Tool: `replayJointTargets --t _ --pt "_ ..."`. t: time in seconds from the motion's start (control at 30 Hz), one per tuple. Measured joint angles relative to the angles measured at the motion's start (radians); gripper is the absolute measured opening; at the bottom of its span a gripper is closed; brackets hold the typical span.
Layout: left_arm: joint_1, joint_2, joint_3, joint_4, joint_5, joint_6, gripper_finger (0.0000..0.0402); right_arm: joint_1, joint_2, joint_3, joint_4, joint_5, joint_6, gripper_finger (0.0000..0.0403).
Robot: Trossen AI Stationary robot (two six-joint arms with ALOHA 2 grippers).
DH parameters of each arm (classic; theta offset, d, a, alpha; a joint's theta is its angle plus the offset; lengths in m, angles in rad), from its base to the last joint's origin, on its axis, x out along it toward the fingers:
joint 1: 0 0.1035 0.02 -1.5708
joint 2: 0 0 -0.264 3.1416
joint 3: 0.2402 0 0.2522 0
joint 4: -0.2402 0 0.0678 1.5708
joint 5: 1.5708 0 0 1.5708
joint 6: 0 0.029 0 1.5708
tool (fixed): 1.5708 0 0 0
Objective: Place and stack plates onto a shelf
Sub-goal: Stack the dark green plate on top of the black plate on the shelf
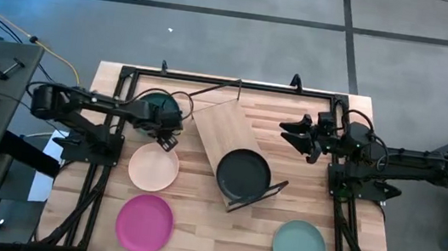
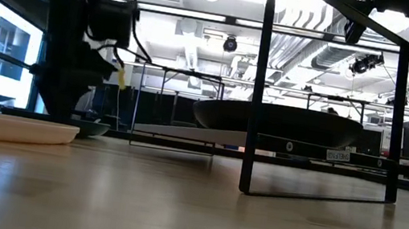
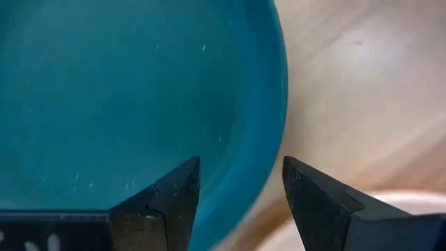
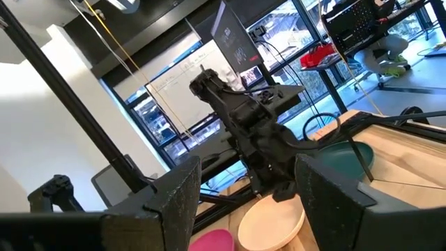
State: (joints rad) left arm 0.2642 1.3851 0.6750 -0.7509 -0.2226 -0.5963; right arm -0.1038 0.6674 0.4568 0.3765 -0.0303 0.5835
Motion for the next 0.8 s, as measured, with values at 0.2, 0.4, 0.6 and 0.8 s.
replayJointTargets --t 0.2,0.4,0.6,0.8 --pt "0.026 0.046 0.0 0.076 0.004 0.006 0.0188 0.0 0.0 0.0 -0.001 0.0 -0.006 0.0216" --pt "0.026 0.059 0.0 0.061 -0.002 0.006 0.012 0.0 0.0 0.0 -0.006 0.0 -0.018 0.0216" --pt "0.027 0.042 0.001 0.041 -0.013 0.01 0.0013 0.0 0.0 0.0 -0.021 0.001 -0.036 0.0216" --pt "0.025 -0.023 0.058 -0.097 0.008 0.025 0.0004 0.0 0.001 0.0 -0.022 0.001 -0.042 0.0216"
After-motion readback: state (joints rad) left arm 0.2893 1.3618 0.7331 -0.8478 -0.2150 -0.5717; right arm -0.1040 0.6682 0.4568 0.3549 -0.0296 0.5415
